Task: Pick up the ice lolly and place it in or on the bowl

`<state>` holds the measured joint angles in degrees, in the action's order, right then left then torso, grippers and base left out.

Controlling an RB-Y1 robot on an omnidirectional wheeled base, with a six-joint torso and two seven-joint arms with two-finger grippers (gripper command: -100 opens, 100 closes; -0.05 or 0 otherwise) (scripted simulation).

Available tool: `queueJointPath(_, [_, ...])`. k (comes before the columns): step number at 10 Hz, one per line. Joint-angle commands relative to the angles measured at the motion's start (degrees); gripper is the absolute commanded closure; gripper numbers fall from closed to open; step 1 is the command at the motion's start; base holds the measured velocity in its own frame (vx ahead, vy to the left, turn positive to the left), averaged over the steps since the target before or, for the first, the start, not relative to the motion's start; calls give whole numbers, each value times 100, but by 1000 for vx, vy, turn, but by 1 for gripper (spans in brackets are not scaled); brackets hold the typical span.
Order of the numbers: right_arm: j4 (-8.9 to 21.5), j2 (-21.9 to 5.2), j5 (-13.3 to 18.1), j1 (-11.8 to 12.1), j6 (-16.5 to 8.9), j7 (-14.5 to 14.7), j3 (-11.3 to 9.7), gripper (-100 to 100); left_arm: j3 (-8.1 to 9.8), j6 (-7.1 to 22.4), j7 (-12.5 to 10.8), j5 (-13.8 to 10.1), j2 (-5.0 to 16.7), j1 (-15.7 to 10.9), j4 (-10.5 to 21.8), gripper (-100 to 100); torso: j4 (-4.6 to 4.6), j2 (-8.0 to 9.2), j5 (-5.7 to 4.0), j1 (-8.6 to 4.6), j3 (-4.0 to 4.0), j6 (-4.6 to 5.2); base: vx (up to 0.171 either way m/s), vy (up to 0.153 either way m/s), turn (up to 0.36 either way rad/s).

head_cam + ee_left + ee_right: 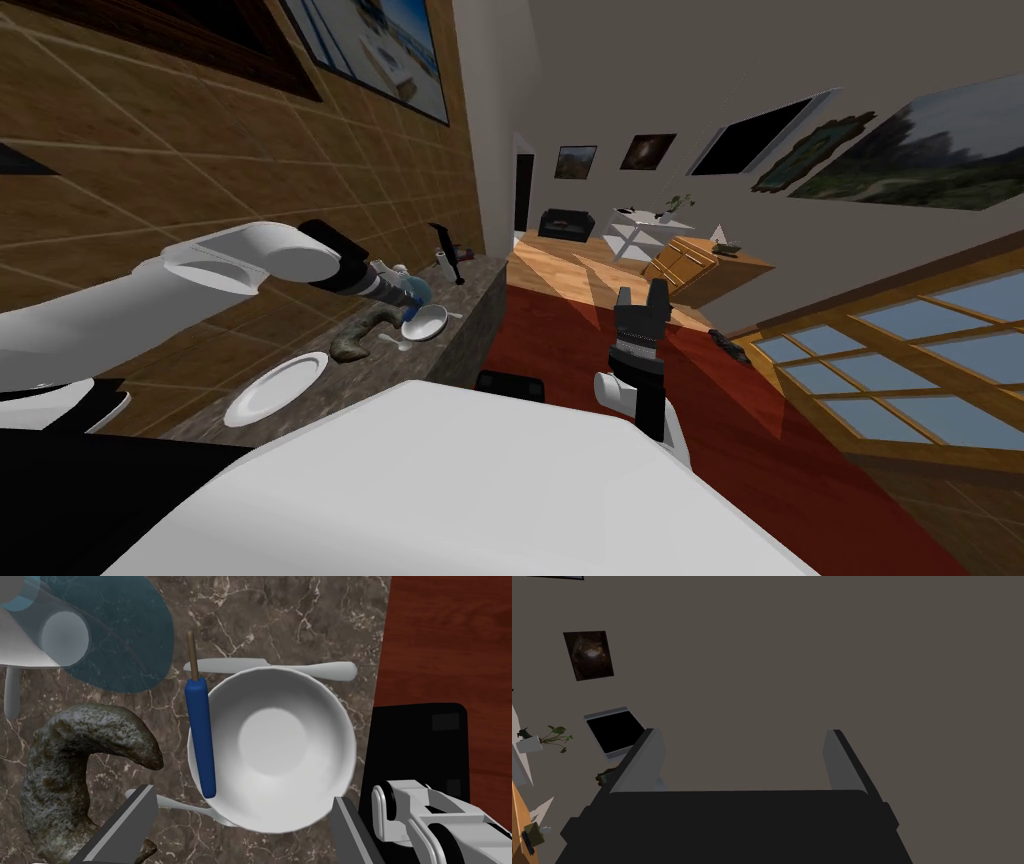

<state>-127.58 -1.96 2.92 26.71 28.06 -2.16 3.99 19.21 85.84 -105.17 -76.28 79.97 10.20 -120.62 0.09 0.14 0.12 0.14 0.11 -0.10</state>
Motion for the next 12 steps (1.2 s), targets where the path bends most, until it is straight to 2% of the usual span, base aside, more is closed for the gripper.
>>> queueJointPath(1, [0,0,0,0,0,0,0,0,20,-131,-248,-204,286,56,-68,-100,0,0,0,0,0,0,-24,32,-90])
queueJointPath(3, [0,0,0,0,0,0,0,0,27,-300,-561,-476,636,110,-143,-100,0,2,1,4,1,0,-34,50,-76])
queueJointPath(4, [0,0,0,0,0,0,0,0,27,-300,-563,-476,709,110,-143,-100,1,5,1,5,2,1,-25,36,-32])
queueJointPath(6, [0,0,0,0,0,0,0,0,34,-468,-879,-747,1091,164,-217,-100,0,-1,0,-2,0,0,-21,33,-58])
queueJointPath(7, [0,0,0,0,0,0,0,0,54,-400,-768,-659,967,167,-211,-100,0,0,1,0,0,0,-12,21,-20])
queueJointPath(8, [0,0,0,0,0,0,0,0,57,-416,-804,-671,982,172,-219,0,-1,-3,1,-3,-1,-2,0,0,0])
queueJointPath(12, [0,0,0,1,0,0,0,0,57,-414,-801,-670,981,172,-218,0,-2,-9,-1,-12,-5,-2,0,0,0])
